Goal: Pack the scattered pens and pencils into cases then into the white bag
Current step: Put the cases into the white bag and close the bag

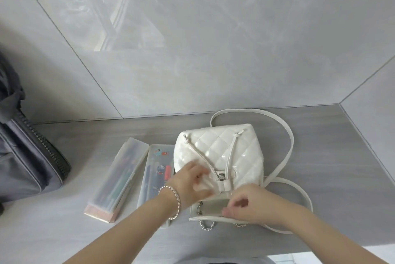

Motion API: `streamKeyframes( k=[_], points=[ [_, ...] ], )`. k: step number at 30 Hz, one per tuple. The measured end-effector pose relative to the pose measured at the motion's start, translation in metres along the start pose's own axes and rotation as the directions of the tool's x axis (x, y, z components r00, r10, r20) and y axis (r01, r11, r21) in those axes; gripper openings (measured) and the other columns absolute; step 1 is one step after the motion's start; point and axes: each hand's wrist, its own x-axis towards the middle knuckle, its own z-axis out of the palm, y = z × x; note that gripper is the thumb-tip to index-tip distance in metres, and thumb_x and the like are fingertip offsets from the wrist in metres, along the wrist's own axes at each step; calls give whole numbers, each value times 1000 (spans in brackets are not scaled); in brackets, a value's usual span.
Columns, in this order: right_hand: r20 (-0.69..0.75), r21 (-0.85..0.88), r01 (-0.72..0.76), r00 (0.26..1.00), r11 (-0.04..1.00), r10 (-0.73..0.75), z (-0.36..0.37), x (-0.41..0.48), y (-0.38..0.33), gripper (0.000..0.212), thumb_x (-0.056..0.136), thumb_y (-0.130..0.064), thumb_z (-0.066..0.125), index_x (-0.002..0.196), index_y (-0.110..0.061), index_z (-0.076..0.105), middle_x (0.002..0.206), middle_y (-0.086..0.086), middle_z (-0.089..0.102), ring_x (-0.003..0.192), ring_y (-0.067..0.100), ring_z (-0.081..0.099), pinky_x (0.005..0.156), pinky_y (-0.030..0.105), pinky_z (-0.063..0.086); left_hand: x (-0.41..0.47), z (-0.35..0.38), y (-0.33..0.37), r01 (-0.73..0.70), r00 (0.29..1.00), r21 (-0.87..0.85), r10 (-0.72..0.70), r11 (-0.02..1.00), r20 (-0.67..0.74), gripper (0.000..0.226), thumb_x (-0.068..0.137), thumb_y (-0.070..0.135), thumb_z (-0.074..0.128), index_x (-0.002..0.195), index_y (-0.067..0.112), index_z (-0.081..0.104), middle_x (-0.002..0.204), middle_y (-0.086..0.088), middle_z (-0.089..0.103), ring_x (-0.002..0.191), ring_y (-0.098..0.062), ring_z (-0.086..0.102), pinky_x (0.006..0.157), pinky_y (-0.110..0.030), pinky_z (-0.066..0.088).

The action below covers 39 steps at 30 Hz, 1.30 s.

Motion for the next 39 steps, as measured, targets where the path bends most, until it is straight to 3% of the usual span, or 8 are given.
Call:
streamKeyframes(
  k=[4,7,11,16,23,30,36,39],
  points=[
    [-384,50,-115,915,992,125,1,11,-4,18,78,-45,66,79,-30,57,62,-8,59,63,13,61,62,27,50,-4,-1,6,-104,986,661,166,743,-32,84,64,59,69,135,29,37,145,-5,30,133,-26,31,107,-37,30],
    [-463,-251,-352,862,902,207,11,19,-19,45,68,-62,66,93,-28,51,87,-9,59,85,14,59,63,26,40,-5,1,10,-122,979,688,199,715,-33,83,44,60,78,118,25,60,130,-15,55,124,-31,51,97,-37,46],
    [-524,-406,-427,833,808,177,25,27,-27,58,78,-63,54,112,-16,50,113,1,54,104,22,57,75,30,43,-6,7,18,-84,996,666,63,741,56,67,82,22,56,142,14,27,156,-15,8,146,-27,4,117,-34,12],
    [-461,-224,-84,887,971,-30,15,15,-33,33,86,-43,58,64,-34,35,58,-7,44,57,3,45,56,19,33,-4,12,2,-186,936,556,318,810,-150,44,45,20,64,88,21,73,107,-8,70,98,-27,69,72,-29,57],
    [-733,128,355,663,926,-152,-30,16,-69,24,72,-23,76,68,-30,54,45,-13,51,45,5,42,52,24,36,10,-10,7,-307,755,607,576,733,-314,37,71,12,50,108,16,49,98,-3,74,93,-21,71,86,-30,48],
    [-851,239,641,500,730,-160,-74,26,-118,20,77,-4,70,70,-21,60,46,-11,62,44,1,54,53,16,47,14,-24,6,-339,818,574,535,745,-212,31,68,16,53,88,14,76,90,5,76,86,-13,72,70,-22,55],
    [-752,163,10,649,987,118,-64,48,-83,49,80,-16,69,122,-15,43,116,10,57,97,22,58,84,31,42,9,-19,5,-327,846,569,502,755,-179,49,34,28,88,79,18,73,84,4,76,77,-13,73,63,-22,57],
    [-792,-279,96,539,956,-285,-22,24,-70,40,80,-16,60,118,-21,48,110,0,51,98,16,52,85,29,45,10,-20,11,-272,842,531,465,803,-272,26,77,35,54,77,16,71,77,3,74,70,-18,72,59,-20,53]
  ],
)
